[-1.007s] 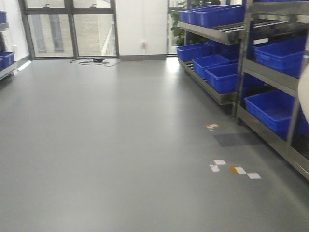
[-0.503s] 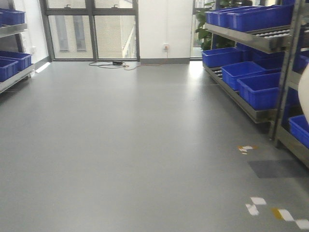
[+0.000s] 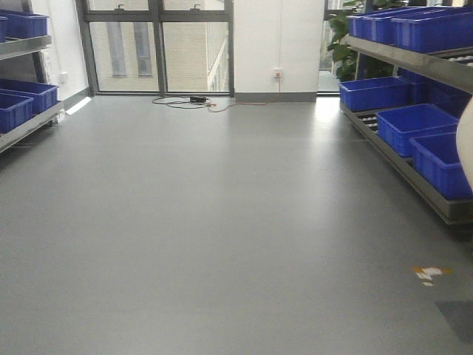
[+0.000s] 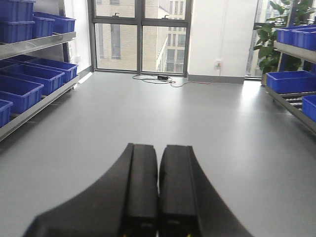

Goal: Move white bin to right shelf second layer
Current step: 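Turn the base past the crate racks toward the window, then drive the base up to the roller-track shelf with blue crates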

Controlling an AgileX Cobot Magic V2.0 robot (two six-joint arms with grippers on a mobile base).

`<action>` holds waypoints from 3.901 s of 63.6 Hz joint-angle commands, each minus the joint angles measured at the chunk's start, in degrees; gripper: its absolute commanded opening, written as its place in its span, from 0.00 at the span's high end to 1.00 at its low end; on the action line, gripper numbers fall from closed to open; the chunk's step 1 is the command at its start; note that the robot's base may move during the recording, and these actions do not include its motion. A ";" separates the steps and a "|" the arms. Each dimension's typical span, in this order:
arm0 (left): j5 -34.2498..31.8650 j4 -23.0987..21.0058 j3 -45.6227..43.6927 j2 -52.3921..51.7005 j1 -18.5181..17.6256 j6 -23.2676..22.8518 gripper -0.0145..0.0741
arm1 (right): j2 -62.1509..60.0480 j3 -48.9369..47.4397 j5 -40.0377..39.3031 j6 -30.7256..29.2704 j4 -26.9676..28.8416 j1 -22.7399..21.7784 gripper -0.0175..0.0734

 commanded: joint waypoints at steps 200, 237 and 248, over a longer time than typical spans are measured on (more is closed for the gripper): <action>-4.66 -0.30 1.56 -0.94 0.05 -0.30 0.74 | -0.03 -1.90 -4.50 -0.16 -0.06 -0.23 0.75; -4.66 -0.30 1.56 -0.94 0.05 -0.30 0.74 | -0.03 -1.90 -4.50 -0.16 -0.06 -0.23 0.75; -4.66 -0.30 1.56 -0.94 0.05 -0.30 0.74 | -0.03 -1.90 -4.50 -0.16 -0.06 -0.23 0.75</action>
